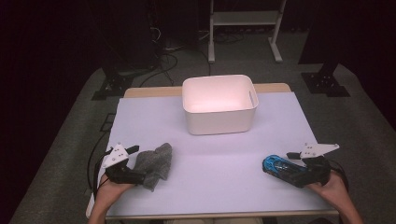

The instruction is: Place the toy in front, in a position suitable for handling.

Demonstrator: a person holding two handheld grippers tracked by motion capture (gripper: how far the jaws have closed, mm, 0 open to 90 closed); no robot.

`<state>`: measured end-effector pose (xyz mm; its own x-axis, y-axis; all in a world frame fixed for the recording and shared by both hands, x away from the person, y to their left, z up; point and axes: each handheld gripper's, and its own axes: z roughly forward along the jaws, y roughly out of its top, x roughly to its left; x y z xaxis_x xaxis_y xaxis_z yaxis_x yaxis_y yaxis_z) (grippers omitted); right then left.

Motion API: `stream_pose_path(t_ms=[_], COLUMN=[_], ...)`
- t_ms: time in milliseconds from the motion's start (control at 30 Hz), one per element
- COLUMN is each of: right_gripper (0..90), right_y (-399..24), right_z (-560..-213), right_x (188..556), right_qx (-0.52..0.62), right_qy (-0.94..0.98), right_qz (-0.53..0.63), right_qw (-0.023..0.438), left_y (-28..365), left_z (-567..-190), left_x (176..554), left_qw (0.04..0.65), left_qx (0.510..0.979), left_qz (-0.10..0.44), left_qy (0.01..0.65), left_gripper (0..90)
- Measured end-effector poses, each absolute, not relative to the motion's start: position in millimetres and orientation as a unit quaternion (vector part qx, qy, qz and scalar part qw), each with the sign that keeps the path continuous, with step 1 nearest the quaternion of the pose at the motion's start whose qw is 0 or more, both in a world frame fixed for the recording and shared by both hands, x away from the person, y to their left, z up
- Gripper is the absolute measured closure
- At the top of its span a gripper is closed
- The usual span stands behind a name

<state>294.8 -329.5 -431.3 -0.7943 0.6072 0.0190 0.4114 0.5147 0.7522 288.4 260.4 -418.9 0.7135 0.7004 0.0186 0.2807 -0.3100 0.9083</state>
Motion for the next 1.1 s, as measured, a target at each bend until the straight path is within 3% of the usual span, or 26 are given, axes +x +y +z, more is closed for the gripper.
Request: stream_pose_path(t_ms=[667, 1100], right_gripper=[14.5, 18.1], right_y=[-329, -331], right_z=[-452, -453], right_x=[302, 303], right_qx=[0.290, 0.290], right_qy=[0.897, 0.896], right_qz=[0.310, 0.317], right_qw=[0.128, 0.115], left_y=[258, 257], left_z=[-421, -421], left_x=[289, 289], left_qw=[0.493, 0.492], left_qx=[0.787, 0.791], left_qz=[0.203, 0.200], left_qy=[0.310, 0.305], left_gripper=[2.1, 2.1])
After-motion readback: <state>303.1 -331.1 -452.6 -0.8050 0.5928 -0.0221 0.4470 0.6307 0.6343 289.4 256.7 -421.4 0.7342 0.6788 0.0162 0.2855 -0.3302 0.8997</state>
